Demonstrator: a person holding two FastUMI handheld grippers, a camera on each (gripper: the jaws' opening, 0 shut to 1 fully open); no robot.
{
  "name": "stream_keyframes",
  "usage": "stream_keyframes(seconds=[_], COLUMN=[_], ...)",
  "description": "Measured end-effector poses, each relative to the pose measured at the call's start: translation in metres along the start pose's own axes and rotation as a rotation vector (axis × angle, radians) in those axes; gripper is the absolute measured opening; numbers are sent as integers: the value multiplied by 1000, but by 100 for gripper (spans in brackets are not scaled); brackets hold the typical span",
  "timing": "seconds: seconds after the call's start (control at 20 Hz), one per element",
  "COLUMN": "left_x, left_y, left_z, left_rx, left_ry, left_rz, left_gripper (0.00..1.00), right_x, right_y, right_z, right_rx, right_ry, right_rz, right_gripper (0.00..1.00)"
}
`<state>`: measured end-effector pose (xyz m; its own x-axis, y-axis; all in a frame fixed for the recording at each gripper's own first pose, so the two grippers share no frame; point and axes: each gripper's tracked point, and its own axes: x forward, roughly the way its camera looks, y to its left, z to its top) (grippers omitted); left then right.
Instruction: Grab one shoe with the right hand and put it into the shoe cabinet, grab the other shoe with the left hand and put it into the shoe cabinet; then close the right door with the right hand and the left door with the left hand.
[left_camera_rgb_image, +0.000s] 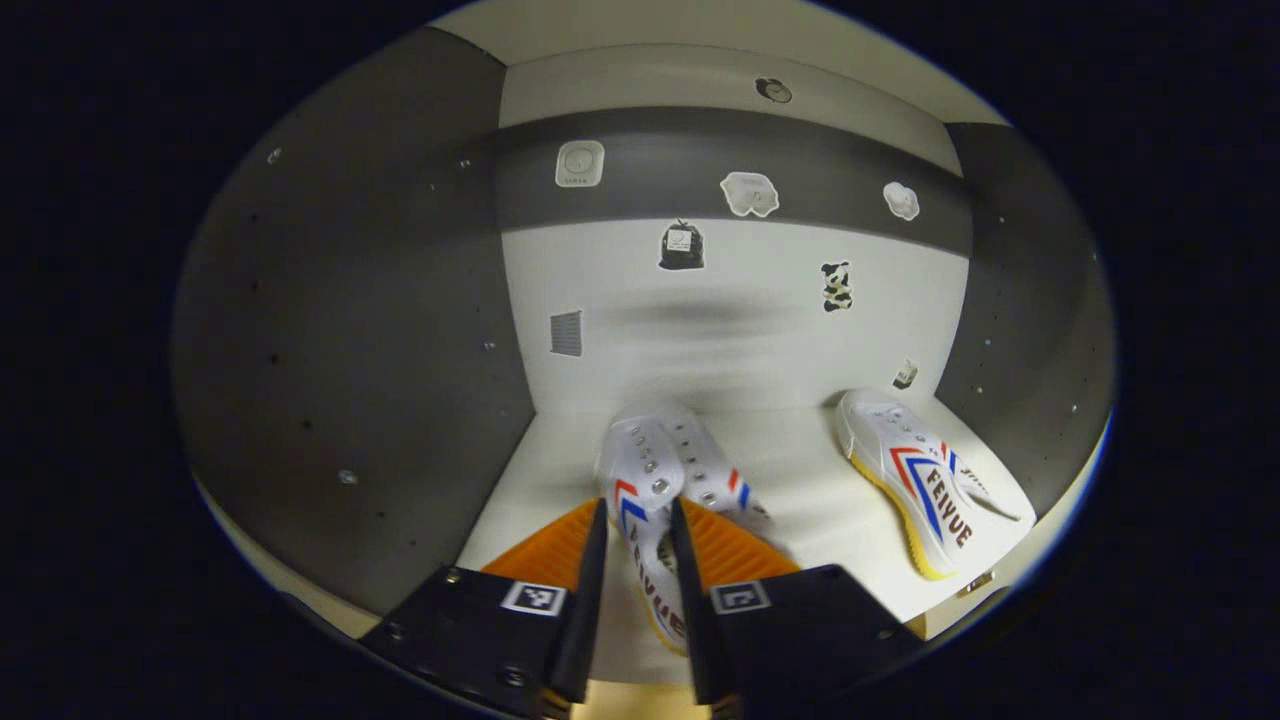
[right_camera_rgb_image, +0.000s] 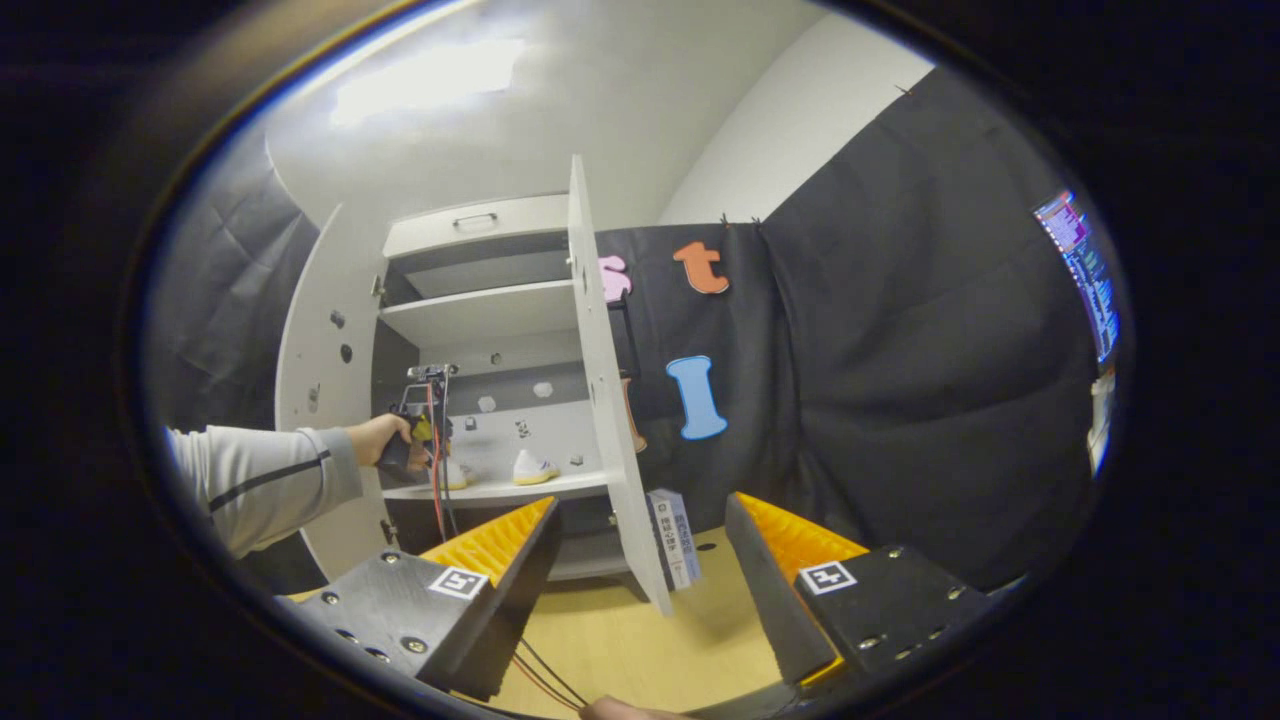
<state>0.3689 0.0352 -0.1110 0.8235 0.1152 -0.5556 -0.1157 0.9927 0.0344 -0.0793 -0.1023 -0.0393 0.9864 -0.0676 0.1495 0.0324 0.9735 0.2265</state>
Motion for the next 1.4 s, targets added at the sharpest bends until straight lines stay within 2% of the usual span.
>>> stream_keyframes(seconds=[0.15,0.25,0.3,0.4,0.65,0.7,0.85,0.9,1.0,1.15,1.25,1.4], left_x=[-28,-56,-75,-112,-212,-233,-277,-287,-306,-328,-336,-345], left_y=[4,6,7,11,4,9,26,22,21,17,15,24], left_z=[11,24,36,43,41,30,-12,-30,-66,-111,-139,-170], left_rx=[37,39,40,53,87,84,91,80,49,17,-7,-17], left_ry=[-55,-133,-201,-256,-417,-445,-496,-497,-506,-510,-503,-488], left_rz=[10,17,18,23,-69,-72,-67,-105,-143,-212,-262,-273], left_gripper=[93,100,99,99,99,98,98,99,94,99,98,98], right_x=[-4,-6,-6,-5,-1,1,8,10,13,18,24,37], right_y=[2,5,6,7,3,2,0,0,-1,-2,-6,-19], right_z=[0,-2,-3,-3,-8,-10,-15,-15,-13,-11,-6,2], right_rx=[-8,-24,-35,-50,-64,-67,-85,-92,-100,-121,-173,-271], right_ry=[8,18,21,22,39,45,65,72,79,99,104,110], right_rz=[5,11,14,8,-23,-29,-46,-51,-56,-58,-57,-75], right_gripper=[97,97,97,97,97,95,97,97,97,97,97,97])
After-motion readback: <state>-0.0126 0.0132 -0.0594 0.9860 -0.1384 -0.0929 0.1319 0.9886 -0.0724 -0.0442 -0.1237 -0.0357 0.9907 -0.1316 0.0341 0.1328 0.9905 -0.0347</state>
